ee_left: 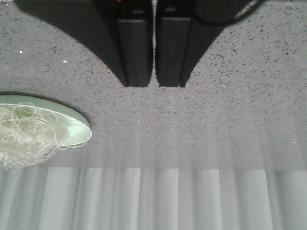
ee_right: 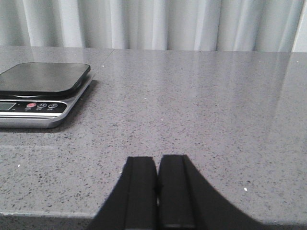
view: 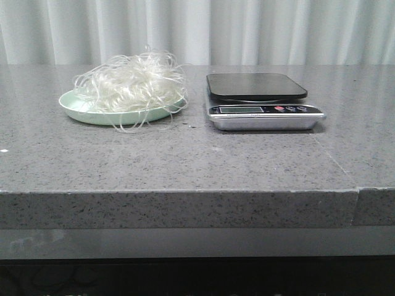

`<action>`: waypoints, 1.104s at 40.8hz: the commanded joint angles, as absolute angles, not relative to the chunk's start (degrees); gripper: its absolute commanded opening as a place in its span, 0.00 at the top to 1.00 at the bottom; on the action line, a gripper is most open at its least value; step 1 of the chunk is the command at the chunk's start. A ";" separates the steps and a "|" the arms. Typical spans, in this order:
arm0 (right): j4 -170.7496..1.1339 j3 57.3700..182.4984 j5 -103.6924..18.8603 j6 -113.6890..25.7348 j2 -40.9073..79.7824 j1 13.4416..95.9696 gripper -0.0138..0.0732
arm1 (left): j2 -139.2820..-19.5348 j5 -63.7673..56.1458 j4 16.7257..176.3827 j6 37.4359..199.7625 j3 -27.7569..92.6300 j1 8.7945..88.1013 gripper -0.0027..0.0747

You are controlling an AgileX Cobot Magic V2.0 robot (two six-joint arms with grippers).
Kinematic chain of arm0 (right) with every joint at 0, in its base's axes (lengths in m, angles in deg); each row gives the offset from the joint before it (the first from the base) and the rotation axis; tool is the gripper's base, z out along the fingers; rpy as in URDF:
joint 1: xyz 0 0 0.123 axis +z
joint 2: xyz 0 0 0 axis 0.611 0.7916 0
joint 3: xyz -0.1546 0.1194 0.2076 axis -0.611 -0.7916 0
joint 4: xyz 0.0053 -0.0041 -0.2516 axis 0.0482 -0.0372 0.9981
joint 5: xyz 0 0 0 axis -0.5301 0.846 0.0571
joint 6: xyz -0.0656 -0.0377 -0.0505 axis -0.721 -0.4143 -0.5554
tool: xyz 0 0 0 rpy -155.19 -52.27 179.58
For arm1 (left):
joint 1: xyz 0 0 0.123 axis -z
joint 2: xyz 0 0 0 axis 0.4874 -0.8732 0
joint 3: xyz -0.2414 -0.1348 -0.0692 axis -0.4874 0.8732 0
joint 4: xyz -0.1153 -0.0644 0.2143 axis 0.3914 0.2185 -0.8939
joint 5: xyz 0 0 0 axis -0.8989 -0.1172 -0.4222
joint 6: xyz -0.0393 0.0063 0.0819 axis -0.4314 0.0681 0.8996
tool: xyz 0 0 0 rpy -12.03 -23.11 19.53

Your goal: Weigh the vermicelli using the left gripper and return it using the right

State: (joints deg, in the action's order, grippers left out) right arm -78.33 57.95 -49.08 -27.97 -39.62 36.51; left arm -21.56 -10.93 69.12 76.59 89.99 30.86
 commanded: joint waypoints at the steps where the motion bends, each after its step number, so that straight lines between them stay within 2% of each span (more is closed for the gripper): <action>1: -78.71 58.39 -53.85 -27.82 -40.44 36.10 0.66 | -20.46 -15.27 69.69 76.52 90.44 30.78 0.77; 30: -78.71 58.39 -53.85 -27.82 -40.44 36.10 0.66 | -20.46 -16.09 72.80 76.52 90.34 30.78 0.77; 37: -78.71 58.39 -53.85 -27.82 -40.44 36.10 0.66 | -20.46 -23.35 74.07 76.52 90.34 30.68 0.77; 45: -78.71 58.39 -53.85 -27.82 -40.44 36.10 0.66 | -20.46 -38.03 73.71 76.52 88.30 30.68 0.77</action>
